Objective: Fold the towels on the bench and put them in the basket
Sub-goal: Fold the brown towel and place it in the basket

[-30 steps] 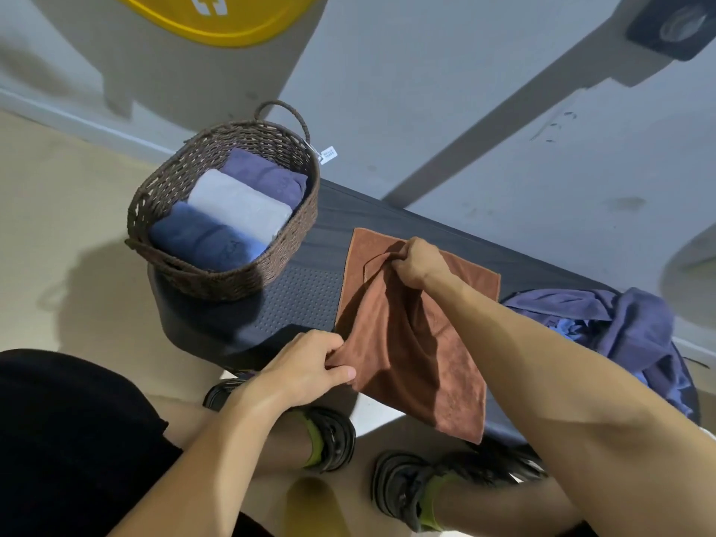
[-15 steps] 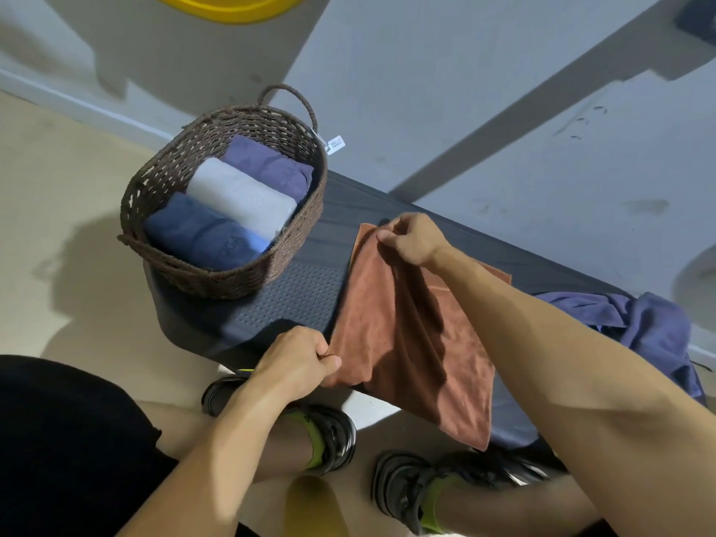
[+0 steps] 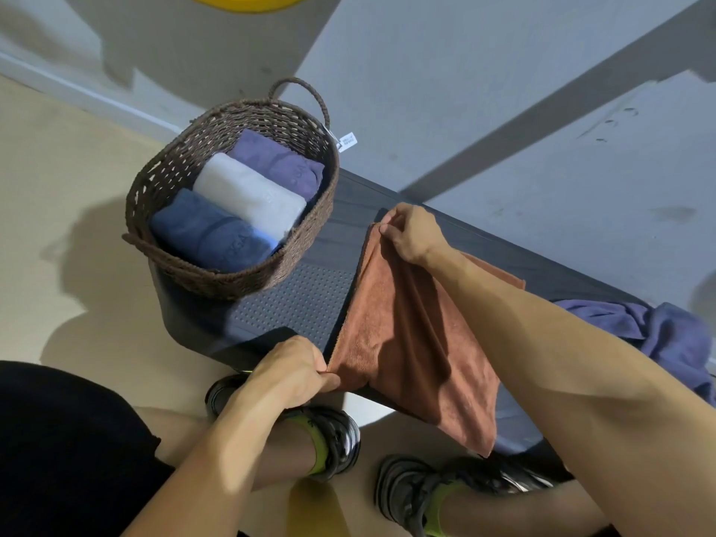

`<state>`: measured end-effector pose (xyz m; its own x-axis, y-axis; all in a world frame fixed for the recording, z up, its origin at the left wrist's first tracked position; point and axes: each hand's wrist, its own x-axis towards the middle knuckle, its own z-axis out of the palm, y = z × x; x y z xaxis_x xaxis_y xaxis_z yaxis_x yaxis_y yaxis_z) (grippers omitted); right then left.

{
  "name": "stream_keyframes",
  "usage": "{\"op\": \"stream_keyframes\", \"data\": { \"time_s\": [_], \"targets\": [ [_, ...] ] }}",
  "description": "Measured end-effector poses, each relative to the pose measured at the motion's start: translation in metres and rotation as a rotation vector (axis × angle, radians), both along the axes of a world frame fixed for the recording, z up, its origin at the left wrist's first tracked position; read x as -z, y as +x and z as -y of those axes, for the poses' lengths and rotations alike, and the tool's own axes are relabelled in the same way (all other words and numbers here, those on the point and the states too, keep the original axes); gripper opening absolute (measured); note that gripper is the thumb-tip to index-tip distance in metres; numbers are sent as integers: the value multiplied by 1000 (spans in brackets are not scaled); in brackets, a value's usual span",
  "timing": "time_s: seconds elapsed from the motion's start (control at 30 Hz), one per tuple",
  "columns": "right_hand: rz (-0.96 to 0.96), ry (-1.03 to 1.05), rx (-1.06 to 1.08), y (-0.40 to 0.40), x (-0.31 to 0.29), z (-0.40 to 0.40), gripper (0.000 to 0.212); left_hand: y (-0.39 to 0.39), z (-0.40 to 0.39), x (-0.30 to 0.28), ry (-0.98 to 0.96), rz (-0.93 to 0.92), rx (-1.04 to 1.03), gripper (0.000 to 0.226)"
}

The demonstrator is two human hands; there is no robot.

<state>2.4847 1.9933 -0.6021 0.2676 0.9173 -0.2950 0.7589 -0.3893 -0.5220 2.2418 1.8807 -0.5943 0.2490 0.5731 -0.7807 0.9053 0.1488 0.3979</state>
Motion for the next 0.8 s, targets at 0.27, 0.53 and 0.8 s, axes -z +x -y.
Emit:
{"op": "stream_keyframes", "data": {
  "time_s": [0.27,0.53,0.8],
  "targets": [
    [-94,54,82,-6,3,-2,22,-1,-2,5,-27,50,-83,28],
    [114,20,28,-15,4,-8,30,-2,-4,10,-72,93,-175,17],
    [160,-76,-102,-4,1,-6,36,-11,-16,7,-28,173,-436,18]
  ]
}}
